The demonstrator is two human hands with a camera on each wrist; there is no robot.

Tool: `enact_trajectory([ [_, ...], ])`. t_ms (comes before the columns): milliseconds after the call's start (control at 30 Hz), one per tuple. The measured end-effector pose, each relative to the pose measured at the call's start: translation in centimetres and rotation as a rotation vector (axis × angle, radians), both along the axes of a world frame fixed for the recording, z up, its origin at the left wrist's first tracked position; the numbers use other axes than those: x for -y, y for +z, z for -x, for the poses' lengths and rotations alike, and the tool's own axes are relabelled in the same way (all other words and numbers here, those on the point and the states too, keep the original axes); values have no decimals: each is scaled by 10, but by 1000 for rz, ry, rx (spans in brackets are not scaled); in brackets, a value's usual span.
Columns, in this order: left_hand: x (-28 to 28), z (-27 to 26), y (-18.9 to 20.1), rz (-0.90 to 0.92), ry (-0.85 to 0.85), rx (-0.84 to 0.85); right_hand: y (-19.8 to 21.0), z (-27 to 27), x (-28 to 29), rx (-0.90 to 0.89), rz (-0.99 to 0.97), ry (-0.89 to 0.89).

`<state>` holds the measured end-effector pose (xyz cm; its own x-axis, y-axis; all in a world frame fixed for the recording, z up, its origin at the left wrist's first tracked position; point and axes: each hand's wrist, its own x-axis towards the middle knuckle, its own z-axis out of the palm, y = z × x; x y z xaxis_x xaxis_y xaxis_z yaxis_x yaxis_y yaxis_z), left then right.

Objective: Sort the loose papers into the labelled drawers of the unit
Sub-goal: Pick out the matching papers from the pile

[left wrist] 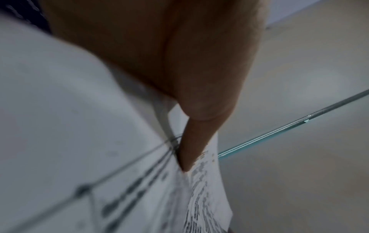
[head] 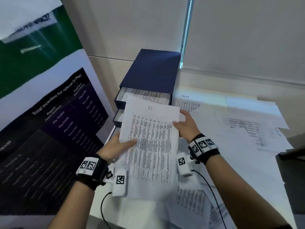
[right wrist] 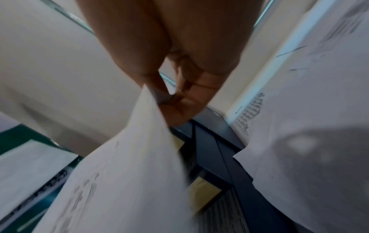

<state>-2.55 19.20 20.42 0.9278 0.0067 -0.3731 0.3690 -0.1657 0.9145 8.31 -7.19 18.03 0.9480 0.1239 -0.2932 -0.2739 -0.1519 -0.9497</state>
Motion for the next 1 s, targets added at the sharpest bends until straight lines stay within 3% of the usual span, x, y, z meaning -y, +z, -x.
enact_trajectory([
  [133,-36,16,-6,106,152,-56,-21,-6,-28,-96,302,144],
  [333,-62,32,3,147,210,-105,-24,-17,-51,-28,388,9],
  [400,-64,30,3,123,257,-36,-18,-18,-54,-18,347,-48],
  [467,-66,22,1,68,348,43,-8,-9,-53,-88,177,-44],
  [533,-64,9,-5,24,411,117,3,10,-46,-166,105,98],
  [633,-61,-21,-22,-31,472,132,6,43,-34,-305,2,463],
  [700,-60,-41,-34,-92,452,119,3,53,-35,-373,-84,534],
  [767,-57,-56,-43,-237,415,165,-3,45,-39,-363,-102,396],
  [867,-43,-62,-39,-677,347,430,-10,13,-41,-324,-116,140],
  [933,-30,-57,-32,-704,175,594,-15,-8,-44,-283,-138,41],
  [1000,-18,-50,-34,-682,-103,631,-17,-23,-50,-252,-128,-34],
])
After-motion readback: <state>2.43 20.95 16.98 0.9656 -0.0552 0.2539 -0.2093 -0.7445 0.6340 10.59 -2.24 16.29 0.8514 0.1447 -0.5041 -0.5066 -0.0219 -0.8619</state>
